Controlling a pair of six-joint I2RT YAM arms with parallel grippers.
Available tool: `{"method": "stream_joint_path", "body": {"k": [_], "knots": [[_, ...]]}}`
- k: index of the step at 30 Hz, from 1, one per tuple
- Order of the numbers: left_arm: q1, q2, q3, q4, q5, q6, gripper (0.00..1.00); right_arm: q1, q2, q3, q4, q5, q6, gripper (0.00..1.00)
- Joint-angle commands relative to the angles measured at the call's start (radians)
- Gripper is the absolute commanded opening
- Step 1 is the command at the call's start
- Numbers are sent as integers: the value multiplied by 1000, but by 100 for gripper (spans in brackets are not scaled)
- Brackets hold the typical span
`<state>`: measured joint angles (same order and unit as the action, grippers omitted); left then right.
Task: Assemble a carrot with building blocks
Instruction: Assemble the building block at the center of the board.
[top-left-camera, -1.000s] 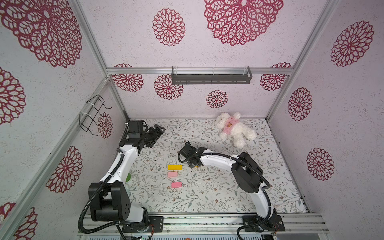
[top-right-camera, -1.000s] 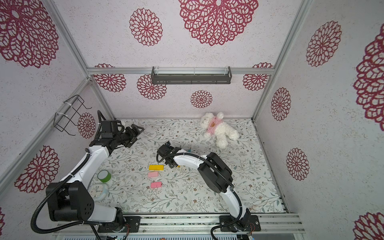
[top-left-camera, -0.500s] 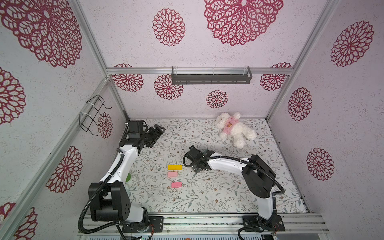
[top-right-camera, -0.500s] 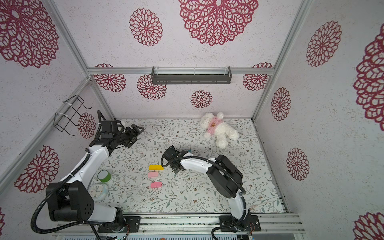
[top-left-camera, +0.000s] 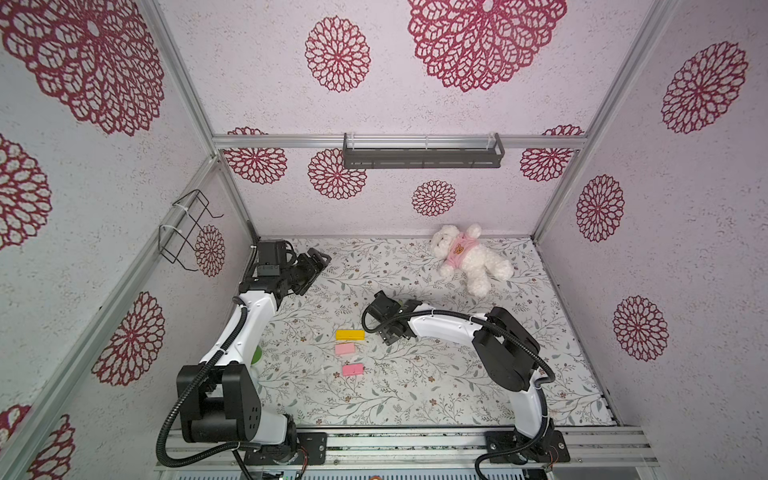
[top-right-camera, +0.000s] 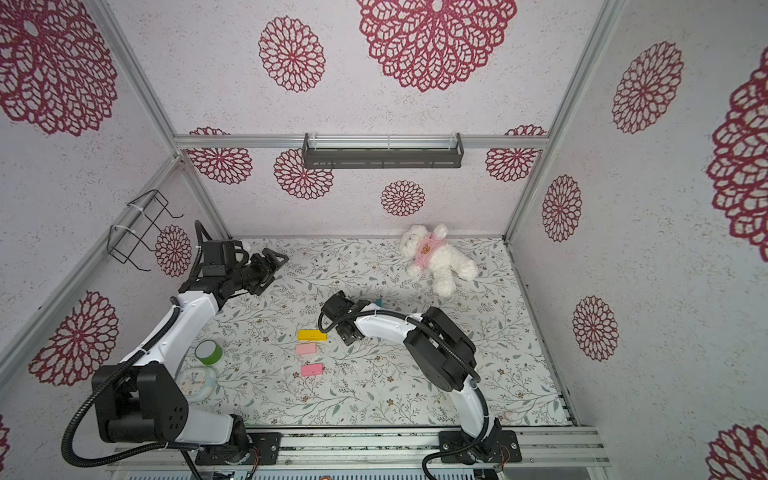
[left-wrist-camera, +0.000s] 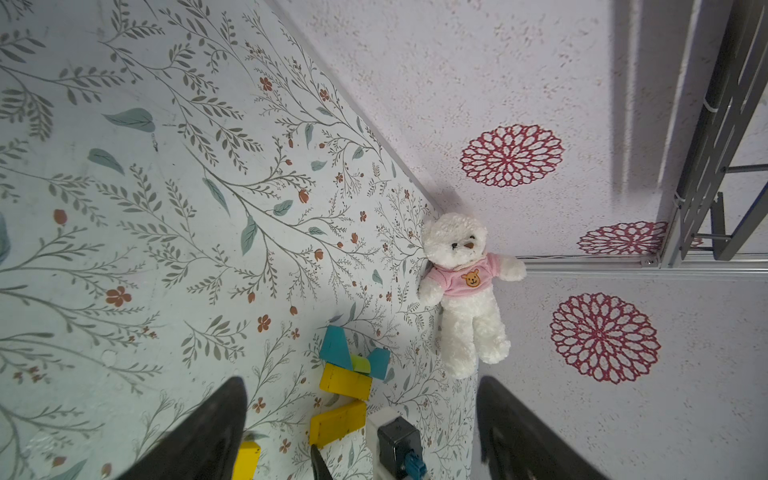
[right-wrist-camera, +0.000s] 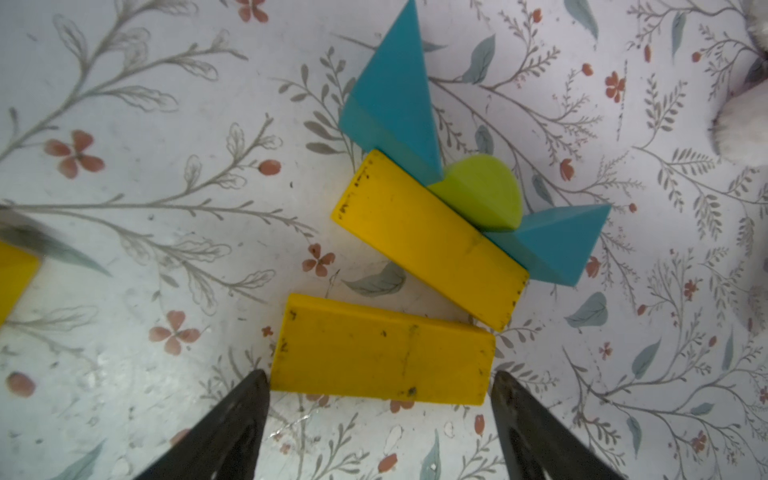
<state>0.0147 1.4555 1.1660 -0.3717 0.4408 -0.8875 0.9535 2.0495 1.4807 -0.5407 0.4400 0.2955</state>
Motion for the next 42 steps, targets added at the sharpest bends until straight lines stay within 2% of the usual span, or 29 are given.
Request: {"method": "stream_joint_path", "body": {"k": [1, 7, 16, 22, 32, 42], "knots": [[-5, -10, 8, 17, 7, -4, 89, -5, -4, 32, -16, 26, -15, 85], [-5, -9, 7, 17, 4, -3, 89, -5, -24, 25, -18, 18, -20, 85], [-5, -6, 7, 18, 5, -5, 89, -15, -133, -108, 10, -67, -57, 86], [-5, -2, 5, 17, 2, -3, 88, -35, -98, -111, 27, -62, -58, 86], [-5, -1, 9, 15, 5, -2, 89, -65, -24, -19, 1, -8, -91, 86], [-5, -3, 8, 15, 5, -4, 89, -68, -28, -18, -2, -20, -97, 86]]}}
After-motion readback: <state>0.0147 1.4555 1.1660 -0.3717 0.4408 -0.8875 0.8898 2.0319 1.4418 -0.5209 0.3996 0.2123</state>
